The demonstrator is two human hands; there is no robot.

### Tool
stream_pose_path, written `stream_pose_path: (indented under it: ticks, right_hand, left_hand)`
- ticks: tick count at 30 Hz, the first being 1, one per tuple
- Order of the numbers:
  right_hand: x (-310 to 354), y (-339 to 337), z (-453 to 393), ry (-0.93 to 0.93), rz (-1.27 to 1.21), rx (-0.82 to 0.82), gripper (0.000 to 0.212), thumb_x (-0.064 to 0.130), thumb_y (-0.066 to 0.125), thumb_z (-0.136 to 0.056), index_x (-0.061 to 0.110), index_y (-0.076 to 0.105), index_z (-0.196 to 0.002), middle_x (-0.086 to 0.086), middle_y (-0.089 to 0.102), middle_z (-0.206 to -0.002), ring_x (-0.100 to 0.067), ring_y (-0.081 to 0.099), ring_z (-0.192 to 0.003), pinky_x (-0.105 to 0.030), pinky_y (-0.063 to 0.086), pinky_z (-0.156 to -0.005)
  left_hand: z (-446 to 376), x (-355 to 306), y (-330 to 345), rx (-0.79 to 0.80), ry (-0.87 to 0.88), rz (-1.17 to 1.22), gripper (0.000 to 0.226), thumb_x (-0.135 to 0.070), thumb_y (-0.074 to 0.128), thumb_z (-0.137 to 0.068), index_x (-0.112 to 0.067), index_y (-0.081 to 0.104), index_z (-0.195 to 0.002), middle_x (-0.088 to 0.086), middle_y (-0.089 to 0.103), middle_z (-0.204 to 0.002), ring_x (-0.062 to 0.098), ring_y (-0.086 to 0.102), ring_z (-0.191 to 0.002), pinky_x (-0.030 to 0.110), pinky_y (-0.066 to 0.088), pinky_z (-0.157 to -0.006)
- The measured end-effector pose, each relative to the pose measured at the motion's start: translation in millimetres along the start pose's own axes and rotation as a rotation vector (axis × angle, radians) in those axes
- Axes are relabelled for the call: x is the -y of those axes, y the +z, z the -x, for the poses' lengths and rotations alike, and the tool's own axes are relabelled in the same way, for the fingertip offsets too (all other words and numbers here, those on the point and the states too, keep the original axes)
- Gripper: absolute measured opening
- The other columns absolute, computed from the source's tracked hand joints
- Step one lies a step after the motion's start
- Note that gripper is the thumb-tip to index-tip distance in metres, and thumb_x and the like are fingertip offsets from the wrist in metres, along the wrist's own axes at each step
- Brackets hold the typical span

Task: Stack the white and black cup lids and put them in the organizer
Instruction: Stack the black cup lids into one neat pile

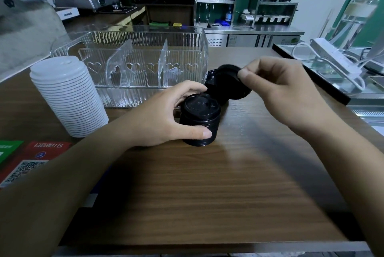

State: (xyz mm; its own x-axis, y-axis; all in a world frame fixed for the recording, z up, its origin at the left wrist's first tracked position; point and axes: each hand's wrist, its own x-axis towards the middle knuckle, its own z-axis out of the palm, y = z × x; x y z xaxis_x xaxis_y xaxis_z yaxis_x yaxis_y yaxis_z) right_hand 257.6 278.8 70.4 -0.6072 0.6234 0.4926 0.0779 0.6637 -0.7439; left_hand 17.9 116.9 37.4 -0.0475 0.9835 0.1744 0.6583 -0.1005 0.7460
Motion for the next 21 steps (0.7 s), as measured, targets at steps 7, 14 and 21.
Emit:
stream_pose_path:
  ticks: [7, 14, 21]
  right_hand:
    - [6, 10, 0, 0.115, -0.5, 0.068, 0.033, 0.016, 0.062, -0.111, 0.018, 0.074, -0.081, -0.009, 0.058, -0.074, -0.022, 0.049, -0.071, -0.033, 0.041, -0.073]
    - [8, 25, 5, 0.194, -0.694, 0.226, 0.021, 0.016, 0.057, -0.111, 0.002, 0.067, -0.098, -0.005, 0.065, -0.078, -0.016, 0.058, -0.069, -0.029, 0.046, -0.072]
    - [12, 25, 11, 0.006, -0.325, 0.065, 0.017, 0.023, 0.067, -0.11, 0.012, 0.077, -0.117, 0.002, 0.079, -0.096, -0.013, 0.072, -0.089, -0.033, 0.055, -0.086]
  left_hand:
    - [2, -6, 2, -0.159, 0.127, 0.057, 0.105, -0.047, 0.092, -0.092, -0.033, 0.034, -0.178, -0.012, 0.069, -0.154, 0.006, 0.066, -0.145, 0.047, 0.049, -0.129]
    - [1, -10, 4, -0.279, 0.265, 0.054, 0.098, -0.022, 0.097, -0.092, -0.023, 0.043, -0.174, -0.008, 0.066, -0.161, 0.015, 0.06, -0.155, 0.046, 0.047, -0.13]
    - [0, -10, 0, -0.396, 0.314, -0.004, 0.077, -0.027, 0.099, -0.089, -0.016, 0.063, -0.157, -0.005, 0.079, -0.138, 0.024, 0.075, -0.133, 0.052, 0.058, -0.117]
